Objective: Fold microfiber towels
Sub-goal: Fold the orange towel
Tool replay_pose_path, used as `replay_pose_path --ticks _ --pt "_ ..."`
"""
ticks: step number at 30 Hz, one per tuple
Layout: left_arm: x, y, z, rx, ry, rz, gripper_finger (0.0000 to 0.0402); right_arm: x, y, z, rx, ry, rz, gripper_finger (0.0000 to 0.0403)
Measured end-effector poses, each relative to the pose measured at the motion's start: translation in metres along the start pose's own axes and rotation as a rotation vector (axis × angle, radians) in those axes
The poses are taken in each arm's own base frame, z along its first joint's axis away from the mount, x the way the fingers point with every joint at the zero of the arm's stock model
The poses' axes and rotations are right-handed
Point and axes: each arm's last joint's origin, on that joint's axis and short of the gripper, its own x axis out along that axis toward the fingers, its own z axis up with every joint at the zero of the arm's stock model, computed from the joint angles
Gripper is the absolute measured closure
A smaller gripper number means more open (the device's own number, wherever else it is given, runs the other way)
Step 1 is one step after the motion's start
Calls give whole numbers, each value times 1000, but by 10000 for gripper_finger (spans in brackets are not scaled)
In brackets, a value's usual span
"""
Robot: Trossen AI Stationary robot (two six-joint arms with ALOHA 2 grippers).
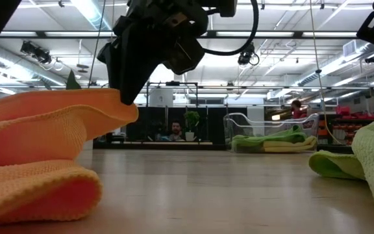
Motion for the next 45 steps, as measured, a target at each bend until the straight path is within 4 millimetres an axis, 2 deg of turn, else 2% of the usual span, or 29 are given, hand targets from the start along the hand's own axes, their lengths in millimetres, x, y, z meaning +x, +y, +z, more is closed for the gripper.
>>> replay_pose_path --ticks 9,18,25,30,35,45 --pt "0 0 1 -4 -3 -4 302 0 0 0 -1 0 0 308" --pt "0 0 1 -5 -3 -4 387 0 0 0 -2 0 -1 308" --pt "-5 1 -1 21 -16 -19 394 0 0 0 -2 0 -1 309" --pt "-26 4 -6 31 -85 -62 395 0 0 0 -2 -2 -4 311" --pt "-56 8 -14 16 -207 -113 395 0 -1 1 1 -25 -20 311" --pt "-140 20 0 24 -567 -219 396 3 -5 11 50 -83 -42 312"
